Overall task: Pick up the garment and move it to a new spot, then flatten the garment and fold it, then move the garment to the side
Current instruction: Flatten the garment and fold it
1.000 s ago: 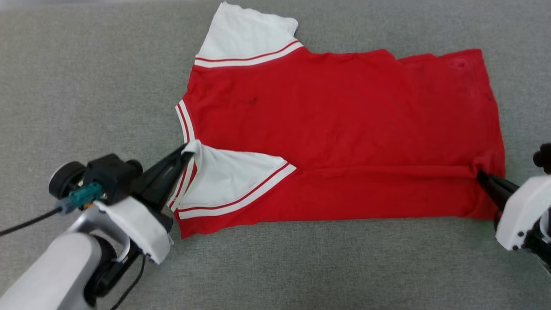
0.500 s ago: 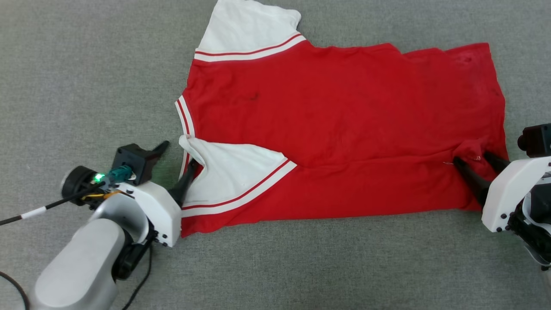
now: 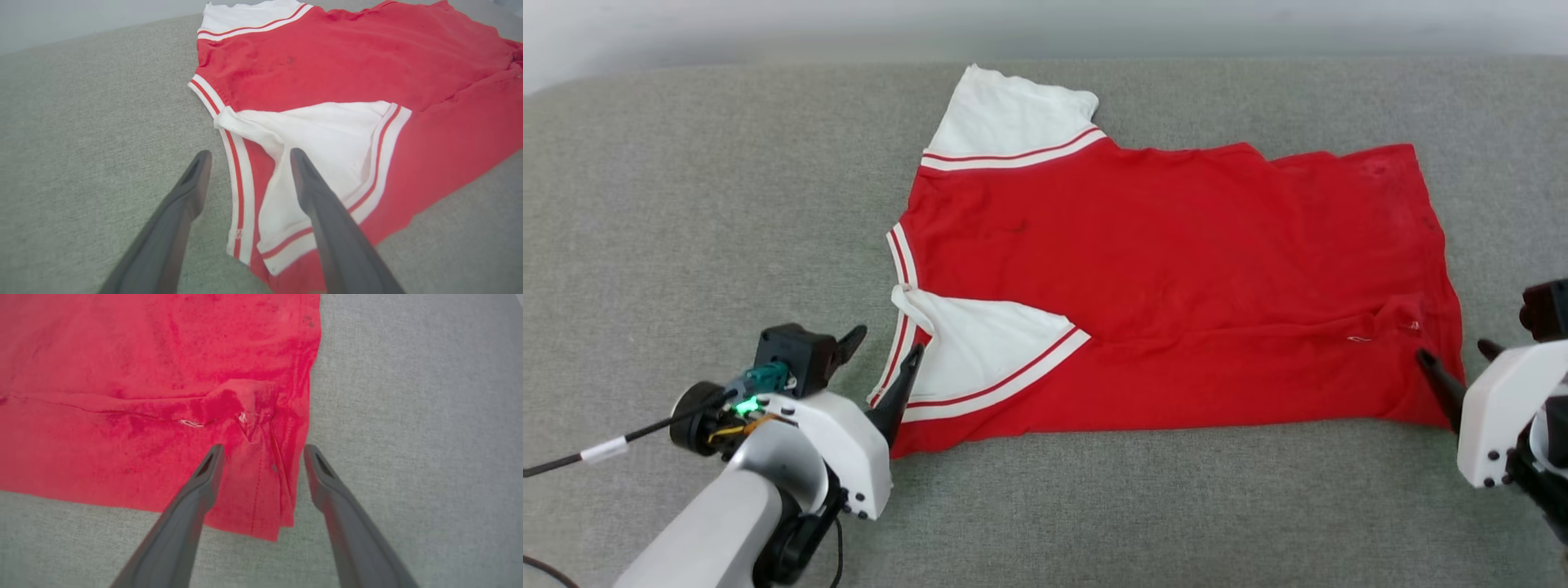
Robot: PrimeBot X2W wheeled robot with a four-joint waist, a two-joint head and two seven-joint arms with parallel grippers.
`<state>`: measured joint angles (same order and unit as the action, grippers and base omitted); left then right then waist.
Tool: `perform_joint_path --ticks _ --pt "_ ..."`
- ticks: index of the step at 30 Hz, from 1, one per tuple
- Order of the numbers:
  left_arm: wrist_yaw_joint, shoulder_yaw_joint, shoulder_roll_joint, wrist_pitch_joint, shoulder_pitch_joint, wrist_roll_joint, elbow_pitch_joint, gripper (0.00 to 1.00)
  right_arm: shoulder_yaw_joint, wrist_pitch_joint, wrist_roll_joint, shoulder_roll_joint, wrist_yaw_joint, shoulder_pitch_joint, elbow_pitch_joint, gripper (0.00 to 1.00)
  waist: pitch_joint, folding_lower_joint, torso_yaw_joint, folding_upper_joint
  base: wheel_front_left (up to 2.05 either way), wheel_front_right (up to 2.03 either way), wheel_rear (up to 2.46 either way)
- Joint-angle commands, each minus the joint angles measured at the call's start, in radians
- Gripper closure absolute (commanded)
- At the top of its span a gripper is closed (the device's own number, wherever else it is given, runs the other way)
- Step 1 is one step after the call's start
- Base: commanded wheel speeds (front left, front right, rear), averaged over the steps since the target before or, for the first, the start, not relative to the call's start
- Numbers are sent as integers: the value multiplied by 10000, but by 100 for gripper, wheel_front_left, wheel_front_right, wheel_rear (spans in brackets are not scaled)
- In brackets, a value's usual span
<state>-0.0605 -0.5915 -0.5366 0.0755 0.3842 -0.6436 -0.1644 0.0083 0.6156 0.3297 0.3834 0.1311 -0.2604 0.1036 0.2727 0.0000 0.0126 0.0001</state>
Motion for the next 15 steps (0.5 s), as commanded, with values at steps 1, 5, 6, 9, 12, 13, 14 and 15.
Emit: perform_joint_path --ticks 1,5,6,9,12,13,14,15 --pt "-154 18 -128 115 -213 -13 196 0 -160 185 -46 -205 -8 249 -197 0 -116 0 34 -1 0 0 0" --pt "-881 14 -378 1114 -870 -279 1259 0 -1017 948 -424 -777 -8 1033 -1470 0 -125 0 67 -1 0 0 0" --pt "-1070 -5 -480 1303 -949 -198 1428 0 -1153 1038 -471 -888 -8 1170 -1711 0 -85 0 59 -1 0 0 0" --pt "-1541 -108 -590 1901 -1278 -213 1720 0 -1301 1403 -537 -1154 -8 1549 -2270 0 62 0 -26 -1 0 0 0" --pt "-1767 -112 -695 2150 -1352 -202 1824 0 -1339 1564 -537 -1261 -8 1636 -2613 0 189 0 -107 -1 0 0 0" --pt "-1815 -118 -725 2235 -1381 -214 1853 0 -1374 1594 -547 -1303 -8 1684 -2746 0 256 0 -141 -1 0 0 0" --pt "-1837 -147 -724 2329 -1426 -257 1847 0 -1418 1654 -586 -1332 -8 1737 -2875 0 312 0 -169 -1 0 0 0" --pt "-1871 -162 -737 2410 -1456 -274 1817 0 -1460 1677 -624 -1360 -8 1780 -2986 0 364 0 -197 -1 0 0 0"
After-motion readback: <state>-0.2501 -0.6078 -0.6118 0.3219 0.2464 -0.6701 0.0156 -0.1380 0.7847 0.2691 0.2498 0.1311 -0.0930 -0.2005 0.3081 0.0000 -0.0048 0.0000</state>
